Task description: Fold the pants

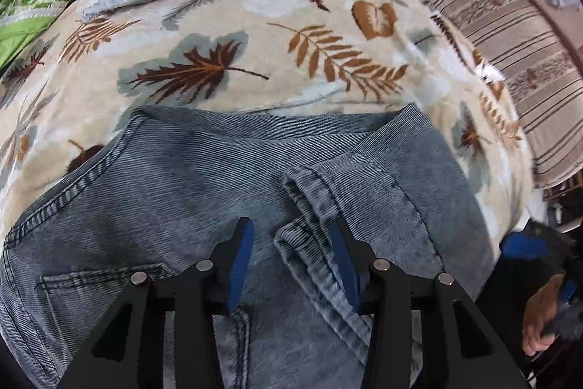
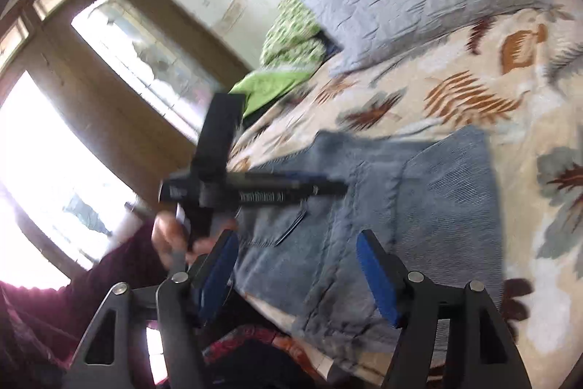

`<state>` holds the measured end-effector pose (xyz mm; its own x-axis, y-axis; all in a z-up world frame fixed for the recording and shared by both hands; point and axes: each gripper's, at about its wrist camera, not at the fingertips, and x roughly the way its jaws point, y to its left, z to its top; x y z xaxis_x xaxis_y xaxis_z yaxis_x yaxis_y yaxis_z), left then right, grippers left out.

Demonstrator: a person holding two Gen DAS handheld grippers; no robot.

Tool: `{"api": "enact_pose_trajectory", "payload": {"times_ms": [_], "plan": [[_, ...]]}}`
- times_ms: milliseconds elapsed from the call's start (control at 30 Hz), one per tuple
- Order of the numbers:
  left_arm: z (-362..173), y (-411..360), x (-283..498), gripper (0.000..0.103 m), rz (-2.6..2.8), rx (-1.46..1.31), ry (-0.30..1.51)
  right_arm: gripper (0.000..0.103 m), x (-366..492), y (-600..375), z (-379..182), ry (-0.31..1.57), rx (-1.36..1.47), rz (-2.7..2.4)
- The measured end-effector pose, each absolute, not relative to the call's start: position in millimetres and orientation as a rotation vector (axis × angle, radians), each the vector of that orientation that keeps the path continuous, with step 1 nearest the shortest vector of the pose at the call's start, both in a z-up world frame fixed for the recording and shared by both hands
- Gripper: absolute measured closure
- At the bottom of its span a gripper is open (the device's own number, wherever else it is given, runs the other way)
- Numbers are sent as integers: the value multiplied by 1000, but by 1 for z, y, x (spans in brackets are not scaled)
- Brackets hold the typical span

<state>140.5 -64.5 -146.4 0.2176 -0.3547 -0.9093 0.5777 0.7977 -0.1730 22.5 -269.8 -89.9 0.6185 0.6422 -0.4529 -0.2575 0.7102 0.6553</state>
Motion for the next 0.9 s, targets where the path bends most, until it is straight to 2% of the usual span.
{"api": "enact_pose_trajectory", "payload": {"times_ms": [100,200,367,500,567,633,733,800,900], "plan": [[-152,-82,137,57,-604,298,1174,33,40,-275,-112,865,572,428],[-149,-93,132,57,-554,363,1130,43,57,-271,-148,1066,562,325],[-135,-94,126,58,-495,399,1070,42,55,-264,-134,1007,539,357],[-104,-86,118,57,-399,418,957,42,41,-254,-116,938,484,440],[-87,-79,113,48,-330,428,891,42,42,-241,-119,966,434,488],[-70,-68,105,27,-242,436,813,42,40,-223,-129,1041,332,480],[-47,-46,90,22,-126,431,687,42,32,-202,-127,1016,160,462],[-35,-30,80,14,-70,415,634,42,31,-205,-125,1010,186,467],[-25,-9,61,9,-21,384,566,42,35,-219,-121,983,288,456]]}}
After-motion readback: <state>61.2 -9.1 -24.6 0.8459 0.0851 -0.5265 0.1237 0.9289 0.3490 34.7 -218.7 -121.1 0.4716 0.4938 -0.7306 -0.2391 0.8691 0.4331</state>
